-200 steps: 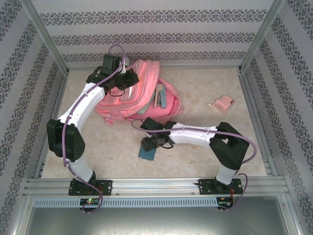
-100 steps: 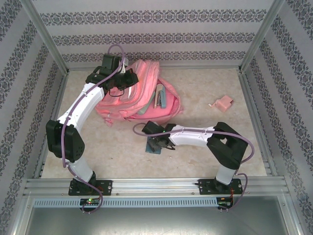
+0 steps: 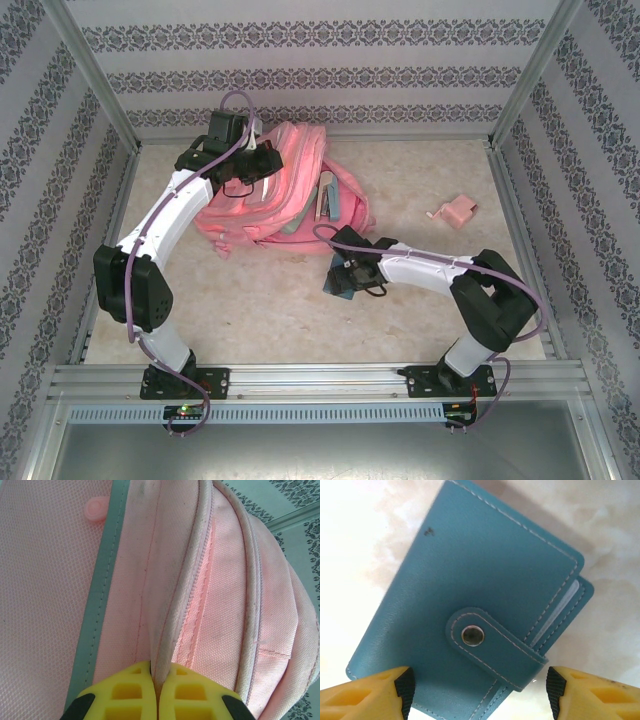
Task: Pack the student bag
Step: Pick up the card holder from the center of the table.
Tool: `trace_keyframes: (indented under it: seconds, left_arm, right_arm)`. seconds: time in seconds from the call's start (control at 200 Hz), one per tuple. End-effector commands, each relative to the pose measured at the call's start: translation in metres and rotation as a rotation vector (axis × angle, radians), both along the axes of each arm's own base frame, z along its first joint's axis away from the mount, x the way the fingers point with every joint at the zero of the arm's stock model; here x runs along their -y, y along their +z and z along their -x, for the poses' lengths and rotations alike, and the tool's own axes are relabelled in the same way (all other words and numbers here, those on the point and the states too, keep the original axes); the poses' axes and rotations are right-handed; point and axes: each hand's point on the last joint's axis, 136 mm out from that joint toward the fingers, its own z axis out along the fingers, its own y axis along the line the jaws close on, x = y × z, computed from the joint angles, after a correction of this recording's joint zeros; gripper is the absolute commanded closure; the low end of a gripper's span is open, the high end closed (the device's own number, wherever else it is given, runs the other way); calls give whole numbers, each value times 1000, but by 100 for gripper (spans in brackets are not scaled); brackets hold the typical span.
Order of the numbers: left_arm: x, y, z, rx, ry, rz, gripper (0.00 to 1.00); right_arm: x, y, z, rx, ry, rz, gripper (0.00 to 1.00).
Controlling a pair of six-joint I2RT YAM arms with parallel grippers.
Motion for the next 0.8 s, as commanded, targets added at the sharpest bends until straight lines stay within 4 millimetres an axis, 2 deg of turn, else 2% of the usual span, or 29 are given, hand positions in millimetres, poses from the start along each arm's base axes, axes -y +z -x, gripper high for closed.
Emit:
trace_keyframes:
  seconds: [0.0,0.13,0.275,0.5,0.624,0.714,0.794]
  left_arm:
    - [-5,40,7,109,-5,17,95]
    - [-5,39,6,111,-6,15,95]
    - [-4,38,4,108,-8,19,95]
    - [-4,38,5,107,-7,18,95]
    - [-5,39,5,110,-5,12,95]
    - [-6,40,5,113,-5,5,95]
    - [-6,41,4,116,-4,3,95]
  right_arm:
    - [4,-1,10,-57,-137,-63,28]
    - [12,0,13,-51,-226,-108,28]
    - [5,-4,5,-80,-287,-263,34]
    - [6,-21,-4,-129,-344,-306,54]
    - [7,-30,-1,-151,-345,-291,78]
    - [9,-24,-1,-131,-338,-291,82]
    - [10,-10,-3,-95,-314,-289,90]
